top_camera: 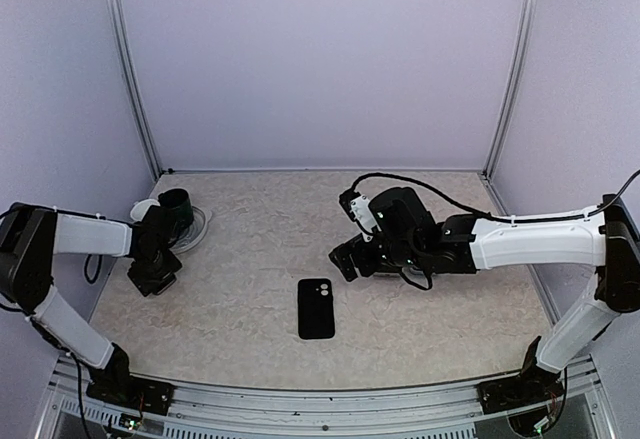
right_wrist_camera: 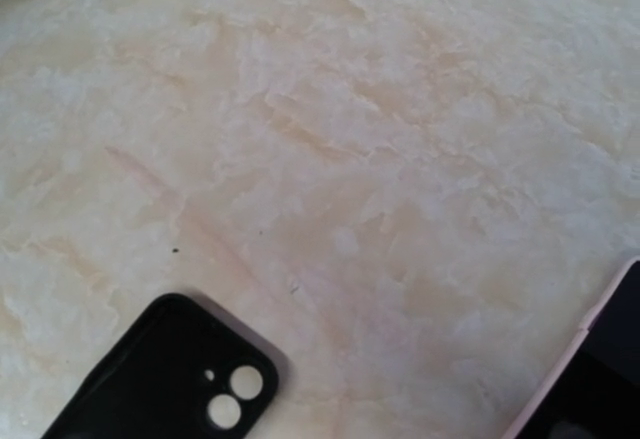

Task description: Put the phone into the phone case

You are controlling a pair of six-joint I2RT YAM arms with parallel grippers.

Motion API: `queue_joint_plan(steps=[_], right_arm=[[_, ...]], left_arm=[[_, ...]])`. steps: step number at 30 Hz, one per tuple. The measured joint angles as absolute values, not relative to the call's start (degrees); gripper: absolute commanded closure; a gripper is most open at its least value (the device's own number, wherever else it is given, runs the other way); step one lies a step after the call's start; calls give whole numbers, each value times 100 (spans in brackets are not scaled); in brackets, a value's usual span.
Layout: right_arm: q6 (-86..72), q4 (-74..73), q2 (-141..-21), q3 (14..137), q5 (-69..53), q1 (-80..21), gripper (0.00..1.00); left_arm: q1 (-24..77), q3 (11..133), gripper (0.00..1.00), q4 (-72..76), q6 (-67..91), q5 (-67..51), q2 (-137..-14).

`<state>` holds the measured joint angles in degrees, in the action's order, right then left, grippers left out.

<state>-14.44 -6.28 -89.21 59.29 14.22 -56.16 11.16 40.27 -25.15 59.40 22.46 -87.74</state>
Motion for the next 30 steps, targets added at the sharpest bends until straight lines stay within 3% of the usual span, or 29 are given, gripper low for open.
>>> queue_joint_plan(steps=[10, 15, 22, 30], right_arm=[[-1444, -633, -8718, 5819, 1446, -5610, 1], [-1439, -652, -8639, 5804, 1391, -5575, 1], [-1317, -757, -8624, 5798, 834, -5085, 1], [-1087, -1140, -8613, 5822, 259, -4845, 1]], left_arm=[[2987, 3684, 48, -3208, 6665, 2388, -8346], [4193, 4195, 49, -3699, 6781, 2152, -8744], [6178, 5653, 51, -3920, 5527, 1675, -9955], [7723, 6543, 51, -3970, 3924, 1769, -10683]])
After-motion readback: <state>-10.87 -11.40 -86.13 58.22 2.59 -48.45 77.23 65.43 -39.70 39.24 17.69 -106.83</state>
